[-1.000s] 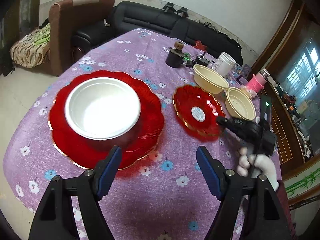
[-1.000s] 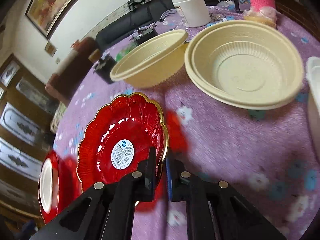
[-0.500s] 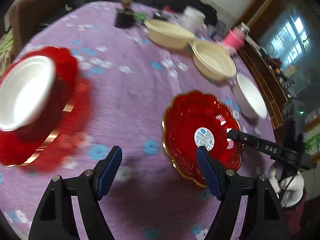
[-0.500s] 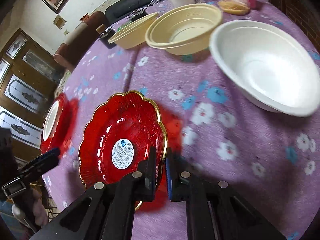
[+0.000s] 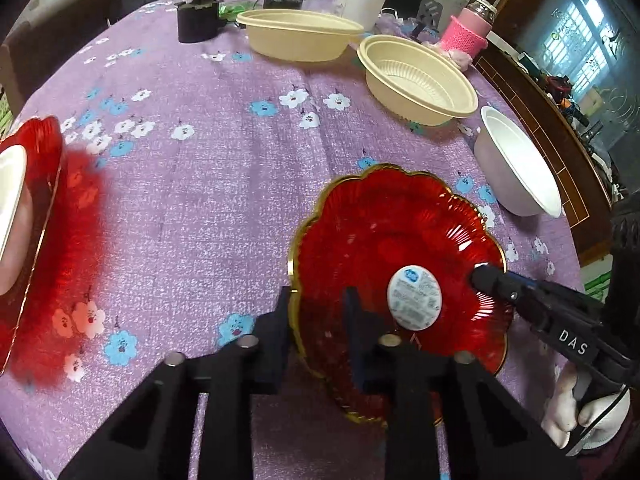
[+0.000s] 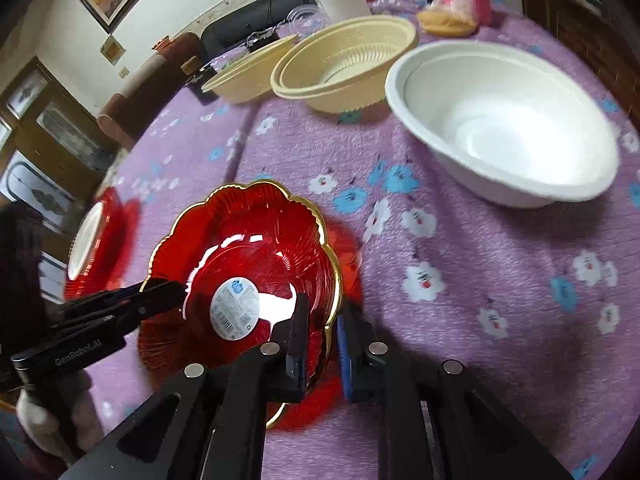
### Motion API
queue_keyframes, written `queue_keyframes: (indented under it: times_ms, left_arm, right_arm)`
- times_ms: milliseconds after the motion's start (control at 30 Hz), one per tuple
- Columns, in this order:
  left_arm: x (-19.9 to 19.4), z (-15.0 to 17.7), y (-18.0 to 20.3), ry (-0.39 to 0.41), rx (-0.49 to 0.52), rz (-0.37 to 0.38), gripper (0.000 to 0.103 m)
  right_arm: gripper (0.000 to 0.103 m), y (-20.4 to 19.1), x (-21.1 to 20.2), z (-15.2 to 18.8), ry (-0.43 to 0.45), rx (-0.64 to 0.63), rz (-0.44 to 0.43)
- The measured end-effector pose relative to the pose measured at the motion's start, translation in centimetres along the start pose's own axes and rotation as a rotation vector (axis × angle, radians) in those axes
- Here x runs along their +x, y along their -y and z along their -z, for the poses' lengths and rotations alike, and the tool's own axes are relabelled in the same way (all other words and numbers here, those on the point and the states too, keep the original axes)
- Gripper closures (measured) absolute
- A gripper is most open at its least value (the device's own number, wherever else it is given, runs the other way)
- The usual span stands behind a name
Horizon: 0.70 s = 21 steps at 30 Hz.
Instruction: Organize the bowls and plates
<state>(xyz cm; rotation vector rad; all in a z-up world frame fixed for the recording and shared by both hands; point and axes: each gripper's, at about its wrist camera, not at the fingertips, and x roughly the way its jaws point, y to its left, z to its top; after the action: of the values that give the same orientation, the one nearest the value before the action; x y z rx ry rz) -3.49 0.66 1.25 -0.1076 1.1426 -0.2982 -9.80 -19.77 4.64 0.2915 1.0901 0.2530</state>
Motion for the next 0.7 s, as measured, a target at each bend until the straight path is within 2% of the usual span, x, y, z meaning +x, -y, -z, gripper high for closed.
queue_keyframes:
  times_ms: [133,233,533,700]
  left_arm:
    - [-1.9,0.3,-1.1,0.034,-0.029,0.031,0.085]
    - [-4.2,0.4,-1.9,0.082,-0.035,0.016,0.085]
    - [-12.5,1.6,-9.7,0.224,-0.162,-0.008,0.085]
    - [-17.0,1.8,-13.9,0.301,-0.2,-0.071,0.084]
  right_arm:
    - [0.091,-0.4,-1.1,0.0,0.028,0.004,-0.024]
    - [0.091,-2.1,-2.1,-0.3,0.053,-0.021,-0.026]
    - [0.09,-12.8,-2.8,-2.6,0.103,-0.179,-0.088]
    - [0.09,-19.4,-3.0,-3.8,0.125,-0.263,-0.134]
